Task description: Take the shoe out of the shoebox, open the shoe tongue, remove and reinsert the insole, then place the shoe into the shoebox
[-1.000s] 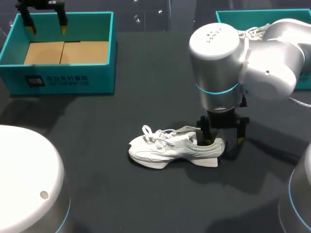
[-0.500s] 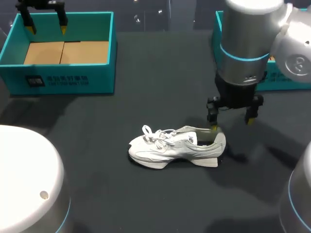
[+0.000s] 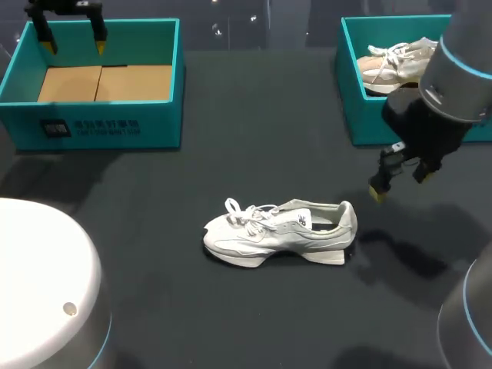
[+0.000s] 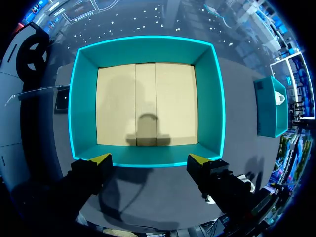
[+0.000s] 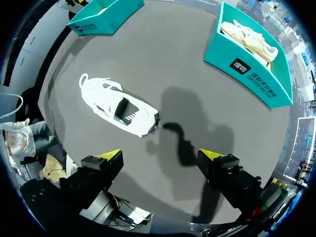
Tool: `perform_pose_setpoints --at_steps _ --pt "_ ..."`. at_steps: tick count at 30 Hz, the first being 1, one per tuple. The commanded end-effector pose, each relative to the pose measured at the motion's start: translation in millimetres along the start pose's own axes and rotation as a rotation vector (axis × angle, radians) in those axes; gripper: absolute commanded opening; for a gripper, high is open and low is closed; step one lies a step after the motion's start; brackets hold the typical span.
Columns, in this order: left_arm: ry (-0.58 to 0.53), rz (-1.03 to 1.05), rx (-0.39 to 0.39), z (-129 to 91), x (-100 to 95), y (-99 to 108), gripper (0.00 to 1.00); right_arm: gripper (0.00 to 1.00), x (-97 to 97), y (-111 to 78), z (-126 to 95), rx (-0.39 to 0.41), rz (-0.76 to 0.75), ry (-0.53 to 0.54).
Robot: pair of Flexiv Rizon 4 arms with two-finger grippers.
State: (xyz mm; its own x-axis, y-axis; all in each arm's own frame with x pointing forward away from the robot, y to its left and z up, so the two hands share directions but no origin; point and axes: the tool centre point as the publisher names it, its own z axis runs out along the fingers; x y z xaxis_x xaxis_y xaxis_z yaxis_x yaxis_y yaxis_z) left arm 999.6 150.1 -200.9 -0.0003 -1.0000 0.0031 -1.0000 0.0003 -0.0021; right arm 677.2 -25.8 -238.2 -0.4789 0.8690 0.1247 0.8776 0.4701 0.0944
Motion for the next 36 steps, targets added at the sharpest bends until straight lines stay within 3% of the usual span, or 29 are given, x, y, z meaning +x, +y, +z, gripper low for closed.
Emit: perform_pose_setpoints --at_steps 1,5,10,13,21,25,32,36 --pt "-0.001 0.0 -0.001 0 0.0 0 1.0 1.0 -12.5 -13.9 1 -0.208 -0.079 0.358" --pt "-0.001 0.0 -0.001 0 0.0 0 1.0 1.0 -12.5 -13.9 1 -0.208 -0.079 0.358" --pt "-0.001 0.0 -0.001 0 0.0 0 1.0 1.0 -20.6 -19.2 -15 -0.493 -0.296 0.524" --pt "-0.001 0.0 -0.001 0 0.0 0 1.0 1.0 -31.0 -23.5 -17 -0.605 -0.351 0.539" --pt "-0.001 0.0 -0.001 0 0.0 0 1.0 1.0 -46.5 -22.4 -20 -0.773 -0.493 0.538" --pt "-0.001 0.0 -0.001 0 0.0 0 1.0 1.0 -57.5 -22.5 -16 -0.892 -0.546 0.539" --pt "-0.001 0.0 -0.001 0 0.0 0 1.0 1.0 -68.4 -18.7 -10 -0.944 -0.616 0.516" --pt "-0.001 0.0 -0.001 0 0.0 0 1.0 1.0 -78.9 -21.2 -7 -1.006 -0.632 0.589"
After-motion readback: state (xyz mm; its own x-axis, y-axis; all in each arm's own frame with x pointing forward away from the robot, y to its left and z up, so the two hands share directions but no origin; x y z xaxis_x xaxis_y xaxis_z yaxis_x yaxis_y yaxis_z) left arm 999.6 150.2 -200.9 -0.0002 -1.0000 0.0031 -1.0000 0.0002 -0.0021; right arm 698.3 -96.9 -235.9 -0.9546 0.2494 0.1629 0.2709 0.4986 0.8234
